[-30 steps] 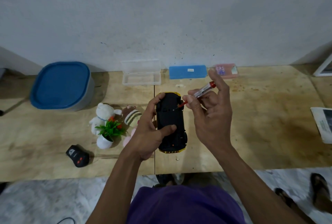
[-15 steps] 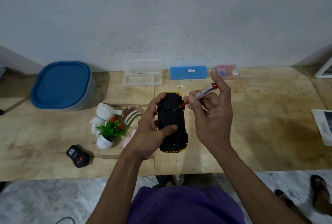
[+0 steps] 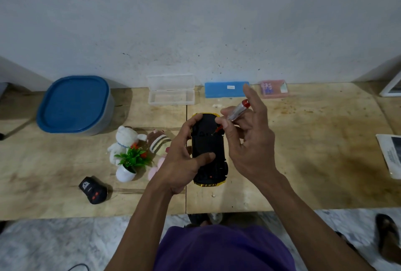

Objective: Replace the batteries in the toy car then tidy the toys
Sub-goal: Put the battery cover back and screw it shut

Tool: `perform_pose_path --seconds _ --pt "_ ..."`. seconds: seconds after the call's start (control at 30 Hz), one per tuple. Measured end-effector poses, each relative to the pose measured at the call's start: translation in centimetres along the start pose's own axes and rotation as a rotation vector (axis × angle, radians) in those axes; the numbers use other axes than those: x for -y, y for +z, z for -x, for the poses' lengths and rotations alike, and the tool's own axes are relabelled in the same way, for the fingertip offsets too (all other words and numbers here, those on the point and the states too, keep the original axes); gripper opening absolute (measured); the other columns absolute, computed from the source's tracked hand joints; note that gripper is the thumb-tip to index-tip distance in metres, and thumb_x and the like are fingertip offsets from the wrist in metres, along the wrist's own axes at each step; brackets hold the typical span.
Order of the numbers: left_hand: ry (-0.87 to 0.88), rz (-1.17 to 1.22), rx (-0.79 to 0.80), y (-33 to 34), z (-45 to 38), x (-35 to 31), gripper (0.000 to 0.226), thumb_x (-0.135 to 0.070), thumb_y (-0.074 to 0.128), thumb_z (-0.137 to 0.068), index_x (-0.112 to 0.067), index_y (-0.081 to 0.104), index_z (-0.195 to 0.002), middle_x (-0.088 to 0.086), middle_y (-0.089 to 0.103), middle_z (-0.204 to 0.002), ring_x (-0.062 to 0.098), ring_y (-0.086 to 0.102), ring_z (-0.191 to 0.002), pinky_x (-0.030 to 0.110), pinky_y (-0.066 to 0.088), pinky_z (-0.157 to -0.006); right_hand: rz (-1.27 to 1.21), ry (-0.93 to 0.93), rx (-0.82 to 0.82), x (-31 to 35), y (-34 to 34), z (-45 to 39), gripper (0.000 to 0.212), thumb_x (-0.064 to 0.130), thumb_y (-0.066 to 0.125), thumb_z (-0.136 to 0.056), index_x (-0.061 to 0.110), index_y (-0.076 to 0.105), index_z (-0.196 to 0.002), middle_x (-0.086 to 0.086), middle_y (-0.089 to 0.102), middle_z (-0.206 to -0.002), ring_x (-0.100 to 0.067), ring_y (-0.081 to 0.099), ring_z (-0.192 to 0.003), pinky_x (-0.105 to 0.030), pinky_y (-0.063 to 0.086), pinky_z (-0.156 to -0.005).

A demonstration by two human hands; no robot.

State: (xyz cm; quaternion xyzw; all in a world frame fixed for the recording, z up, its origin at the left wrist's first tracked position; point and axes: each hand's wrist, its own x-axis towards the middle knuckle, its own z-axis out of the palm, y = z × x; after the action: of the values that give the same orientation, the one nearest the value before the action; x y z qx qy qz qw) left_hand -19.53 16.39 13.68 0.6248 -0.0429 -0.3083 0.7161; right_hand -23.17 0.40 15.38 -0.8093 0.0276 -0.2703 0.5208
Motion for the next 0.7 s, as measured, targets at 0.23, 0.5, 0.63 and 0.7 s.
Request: perform_pose_path --seconds 0.23,0.5,0.63,0.7 --pt "0.012 -0.01 -0.013 0.1 0.1 -0.2 0.087 0.015 0.07 -0.082 -0.038 0.042 -0.146 -0.002 0.054 -0.141 0.031 0.062 -0.119 0.051 0.06 -0.088 0.054 -0.062 0.014 0.2 -0.7 -1.3 0.061 0.01 0.07 -0.093 0.024 0.041 -0.145 -0.001 0.067 -0.114 -0.004 0.066 -0.099 -0.009 0.053 -0.079" --pt "0.007 0.016 -0.001 0.4 0.3 0.3 0.086 0.016 0.071 -0.082 -0.037 0.044 -0.145 -0.001 0.054 -0.141 0.03 0.063 -0.12 0.046 0.06 -0.089 0.044 -0.098 -0.001 0.2 -0.8 -1.7 0.062 0.008 0.074 -0.091 0.018 0.044 -0.144 -0.004 0.067 -0.121 -0.012 0.069 -0.102 -0.015 0.057 -0.079" --pt "0.001 0.057 0.004 0.5 0.1 0.3 0.086 0.016 0.071 -0.081 -0.037 0.045 -0.144 0.0 0.055 -0.141 0.033 0.061 -0.123 0.053 0.058 -0.092 0.05 -0.114 0.0 0.6 -0.9 -1.7 0.061 0.01 0.071 -0.093 0.018 0.041 -0.146 -0.006 0.067 -0.12 -0.013 0.068 -0.106 -0.014 0.057 -0.08" --pt "-0.004 0.069 0.001 0.6 0.1 0.2 0.087 0.017 0.07 -0.082 -0.035 0.043 -0.146 -0.001 0.056 -0.139 0.033 0.062 -0.121 0.052 0.059 -0.09 0.067 -0.146 -0.033 0.6 -0.9 -1.7 0.058 0.009 0.073 -0.092 0.015 0.046 -0.143 -0.003 0.064 -0.115 -0.013 0.066 -0.102 -0.013 0.056 -0.078"
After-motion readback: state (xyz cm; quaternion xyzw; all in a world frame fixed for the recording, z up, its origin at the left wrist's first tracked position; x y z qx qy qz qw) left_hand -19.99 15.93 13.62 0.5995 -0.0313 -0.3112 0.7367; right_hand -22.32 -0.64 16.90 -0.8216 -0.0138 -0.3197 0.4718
